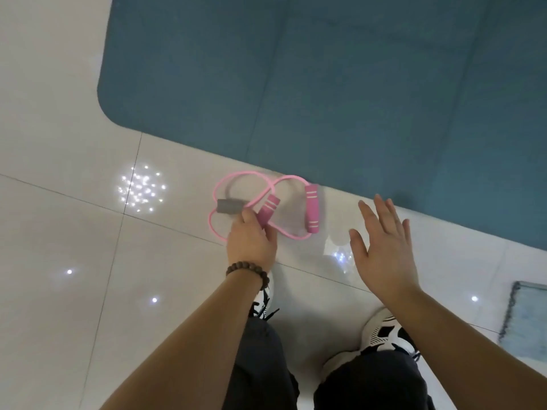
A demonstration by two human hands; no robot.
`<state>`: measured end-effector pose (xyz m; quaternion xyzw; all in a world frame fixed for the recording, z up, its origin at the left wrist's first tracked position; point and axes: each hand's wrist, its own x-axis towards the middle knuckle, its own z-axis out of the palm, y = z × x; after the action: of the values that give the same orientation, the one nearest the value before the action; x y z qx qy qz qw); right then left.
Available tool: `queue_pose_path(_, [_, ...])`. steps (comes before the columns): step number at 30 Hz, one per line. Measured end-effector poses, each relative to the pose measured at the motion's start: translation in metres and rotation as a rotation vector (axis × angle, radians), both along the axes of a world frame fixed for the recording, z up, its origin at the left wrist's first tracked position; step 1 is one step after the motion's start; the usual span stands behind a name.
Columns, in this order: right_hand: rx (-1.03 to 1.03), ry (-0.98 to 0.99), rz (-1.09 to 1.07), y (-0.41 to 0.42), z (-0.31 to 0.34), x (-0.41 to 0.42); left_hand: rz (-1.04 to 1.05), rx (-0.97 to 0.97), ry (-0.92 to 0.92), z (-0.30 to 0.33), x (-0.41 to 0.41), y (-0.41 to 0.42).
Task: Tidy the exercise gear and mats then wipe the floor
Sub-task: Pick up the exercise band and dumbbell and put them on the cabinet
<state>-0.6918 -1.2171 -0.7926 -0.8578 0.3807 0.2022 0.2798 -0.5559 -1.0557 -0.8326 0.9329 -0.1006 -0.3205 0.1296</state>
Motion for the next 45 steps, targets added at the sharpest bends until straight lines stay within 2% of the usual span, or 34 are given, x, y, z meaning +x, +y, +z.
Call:
queue_pose_path(2, [0.006,-0.013,-0.025,-0.005,0.005,0.002,0.058,-0.106,0.070,0.009,-0.009,-0.025])
queue_pose_path(5, [0.014,-0.004,-0.045,-0.014,0.008,0.000,0.095,-0.151,0.121,0.004,-0.022,-0.061])
queue_pose_path(9, [0.018,-0.033,-0.086,-0.025,0.004,-0.009,0.098,-0.065,0.098,-0.019,-0.039,-0.094])
queue_pose_path(13, [0.030,-0.047,-0.125,-0.036,-0.004,-0.021,0.068,0.054,-0.007,-0.036,-0.046,-0.103])
queue_pose_path(17, [0.035,-0.069,-0.144,-0.044,-0.009,-0.031,0.136,-0.002,0.046,-0.041,-0.043,-0.100])
queue_pose_path(21, [0.039,-0.054,-0.158,-0.052,-0.002,-0.034,0.110,-0.053,0.025,-0.013,-0.043,-0.099])
queue_pose_path(28, [0.009,-0.104,-0.224,-0.063,0.078,-0.041,-0.024,-0.156,-0.002,0.112,-0.045,-0.112])
queue_pose_path(38, [-0.073,-0.142,-0.431,-0.066,0.309,-0.064,-0.389,-0.221,0.031,0.363,-0.054,-0.153])
queue_pose_path(45, [-0.207,-0.185,-0.645,-0.046,0.455,-0.112,-0.594,-0.329,0.036,0.510,-0.056,-0.173])
